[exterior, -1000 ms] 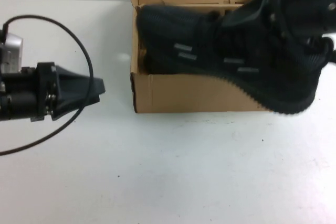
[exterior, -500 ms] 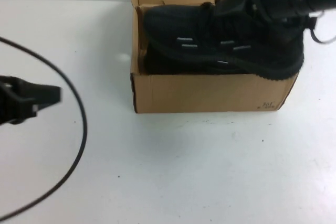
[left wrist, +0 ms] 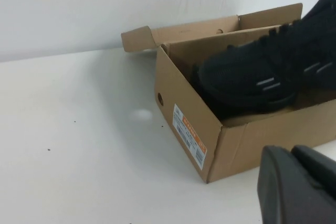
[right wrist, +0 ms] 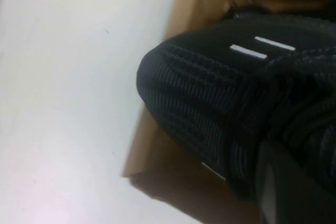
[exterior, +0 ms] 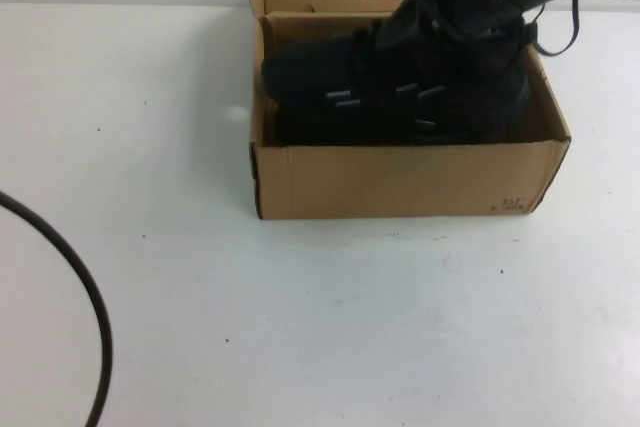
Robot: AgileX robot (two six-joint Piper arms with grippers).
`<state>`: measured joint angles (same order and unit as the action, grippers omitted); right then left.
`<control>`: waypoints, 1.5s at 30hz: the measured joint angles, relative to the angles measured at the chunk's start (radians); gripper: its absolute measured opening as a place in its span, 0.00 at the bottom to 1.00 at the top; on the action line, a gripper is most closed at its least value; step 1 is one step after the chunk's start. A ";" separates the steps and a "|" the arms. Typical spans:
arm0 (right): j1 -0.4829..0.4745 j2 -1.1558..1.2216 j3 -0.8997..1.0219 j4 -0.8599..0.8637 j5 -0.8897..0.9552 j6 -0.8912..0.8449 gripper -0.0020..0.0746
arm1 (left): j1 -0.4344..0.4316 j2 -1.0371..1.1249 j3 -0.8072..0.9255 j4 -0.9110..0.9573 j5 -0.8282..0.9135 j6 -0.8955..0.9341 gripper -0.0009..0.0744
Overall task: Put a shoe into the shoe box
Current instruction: Place the shoe in the shoe box
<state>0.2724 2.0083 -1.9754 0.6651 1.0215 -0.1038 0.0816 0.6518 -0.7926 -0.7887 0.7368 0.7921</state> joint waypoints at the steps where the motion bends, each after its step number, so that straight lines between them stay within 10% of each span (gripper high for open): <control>1: -0.003 0.013 -0.001 0.000 0.006 0.000 0.02 | 0.000 -0.003 0.000 0.004 0.000 -0.009 0.01; 23: -0.025 0.112 0.042 0.053 0.048 0.055 0.05 | 0.000 -0.009 0.000 0.021 0.002 -0.055 0.01; 35: -0.027 0.092 0.042 -0.019 0.059 0.028 0.82 | 0.000 -0.009 0.000 0.027 0.023 -0.056 0.01; 42: -0.027 -0.045 0.042 -0.230 0.068 0.002 0.75 | 0.000 -0.009 0.000 0.144 0.058 -0.060 0.01; 45: -0.027 -0.129 0.042 -0.320 0.084 -0.020 0.56 | 0.000 -0.009 0.000 0.294 0.054 -0.077 0.01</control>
<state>0.2459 1.8793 -1.9336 0.3454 1.1059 -0.1237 0.0816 0.6433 -0.7926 -0.4948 0.7909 0.7153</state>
